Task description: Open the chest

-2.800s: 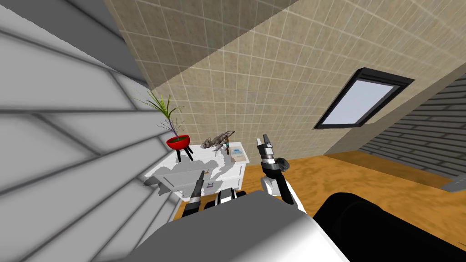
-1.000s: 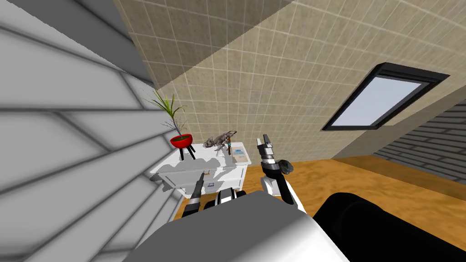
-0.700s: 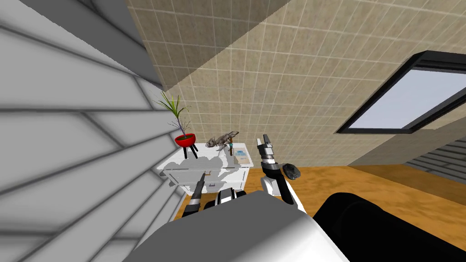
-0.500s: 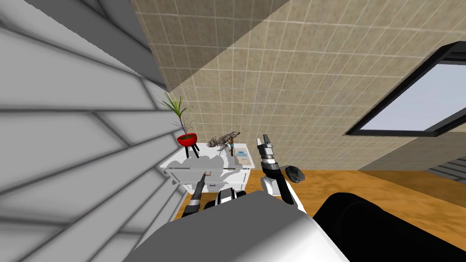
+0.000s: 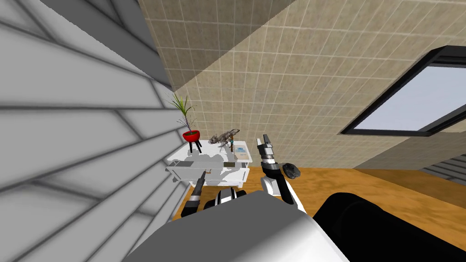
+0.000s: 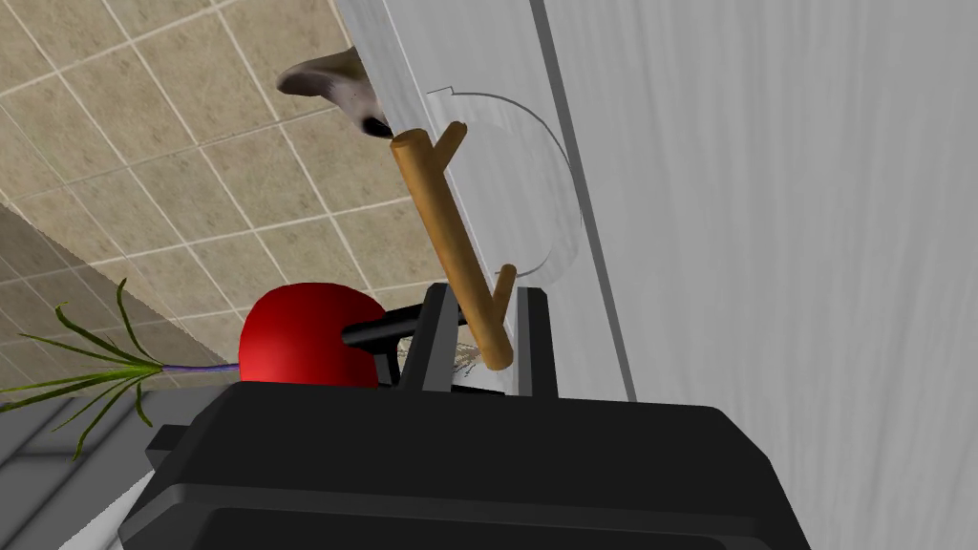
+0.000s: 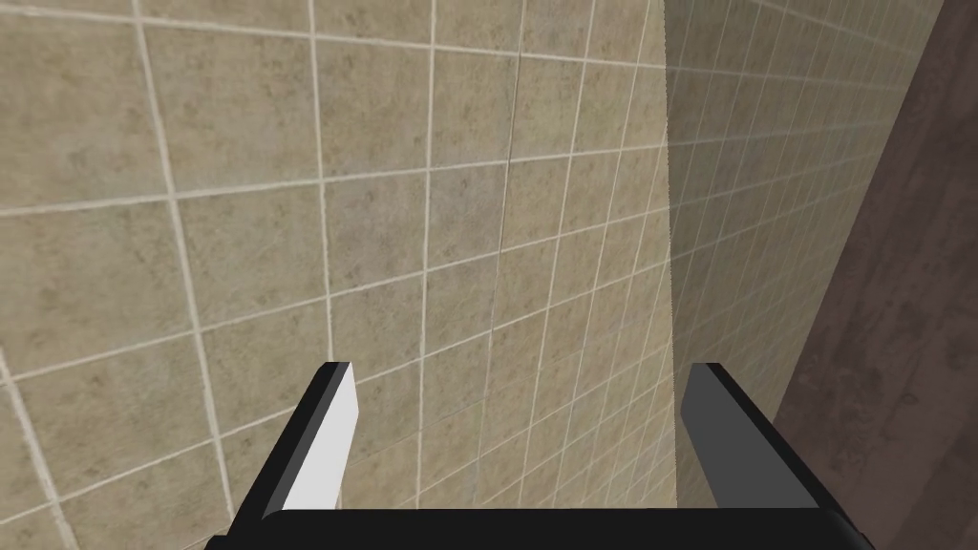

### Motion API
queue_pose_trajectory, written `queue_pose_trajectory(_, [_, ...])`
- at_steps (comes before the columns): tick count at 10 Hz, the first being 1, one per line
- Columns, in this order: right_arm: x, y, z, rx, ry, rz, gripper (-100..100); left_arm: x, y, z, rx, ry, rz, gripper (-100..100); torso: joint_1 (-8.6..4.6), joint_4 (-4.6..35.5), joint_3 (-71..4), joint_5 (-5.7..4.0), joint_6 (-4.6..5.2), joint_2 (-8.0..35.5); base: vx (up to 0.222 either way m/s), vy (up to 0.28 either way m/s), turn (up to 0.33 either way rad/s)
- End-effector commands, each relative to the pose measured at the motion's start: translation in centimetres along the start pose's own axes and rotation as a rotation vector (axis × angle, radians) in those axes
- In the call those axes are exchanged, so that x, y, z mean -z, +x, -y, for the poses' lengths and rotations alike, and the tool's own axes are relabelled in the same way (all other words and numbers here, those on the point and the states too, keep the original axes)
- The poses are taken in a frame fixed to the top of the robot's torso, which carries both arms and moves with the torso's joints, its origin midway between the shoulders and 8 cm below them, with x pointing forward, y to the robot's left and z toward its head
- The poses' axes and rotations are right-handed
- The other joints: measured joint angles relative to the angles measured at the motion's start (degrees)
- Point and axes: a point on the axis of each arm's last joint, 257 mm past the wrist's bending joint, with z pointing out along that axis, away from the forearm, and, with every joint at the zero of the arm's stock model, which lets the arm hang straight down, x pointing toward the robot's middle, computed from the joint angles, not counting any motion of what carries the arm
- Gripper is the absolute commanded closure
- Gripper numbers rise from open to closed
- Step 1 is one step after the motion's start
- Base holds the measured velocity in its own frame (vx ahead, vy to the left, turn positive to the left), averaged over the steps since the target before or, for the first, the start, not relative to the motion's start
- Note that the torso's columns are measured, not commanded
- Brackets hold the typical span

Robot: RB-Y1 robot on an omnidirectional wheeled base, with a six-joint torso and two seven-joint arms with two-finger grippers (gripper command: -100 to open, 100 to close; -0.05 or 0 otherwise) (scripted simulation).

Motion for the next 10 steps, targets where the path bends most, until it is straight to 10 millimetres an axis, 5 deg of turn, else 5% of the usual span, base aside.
queue_pose_trajectory(1, [0.0, 0.0, 0.0, 0.000, 0.000, 0.000, 0, -0.5, -0.1, 0.0, 0.000, -0.003, -0.005, 100, -0.17, 0.03, -0.02, -0.03, 0.06, -0.03, -0.103, 0.014, 0.012])
queue_pose_trajectory(5, [0.0, 0.0, 0.0, 0.000, 0.000, 0.000, 0, -0.5, -0.1, 1.1, 0.005, 0.030, -0.021, 100, 0.03, 0.01, -0.06, -0.03, -0.05, -0.08, -0.177, 0.034, 0.021])
queue_pose_trajectory(6, [0.0, 0.0, 0.0, 0.000, 0.000, 0.000, 0, -2.0, -1.1, 0.5, 0.004, 0.001, -0.018, -100, -0.06, 0.10, 0.01, -0.06, -0.03, 0.05, -0.156, 0.018, -0.001])
queue_pose_trajectory(10, [0.0, 0.0, 0.0, 0.000, 0.000, 0.000, 0, -5.1, -2.3, 1.0, 0.005, -0.004, -0.015, -100, 0.38, -0.46, -0.50, 0.15, -0.16, -0.91, -0.072, -0.010, -0.010])
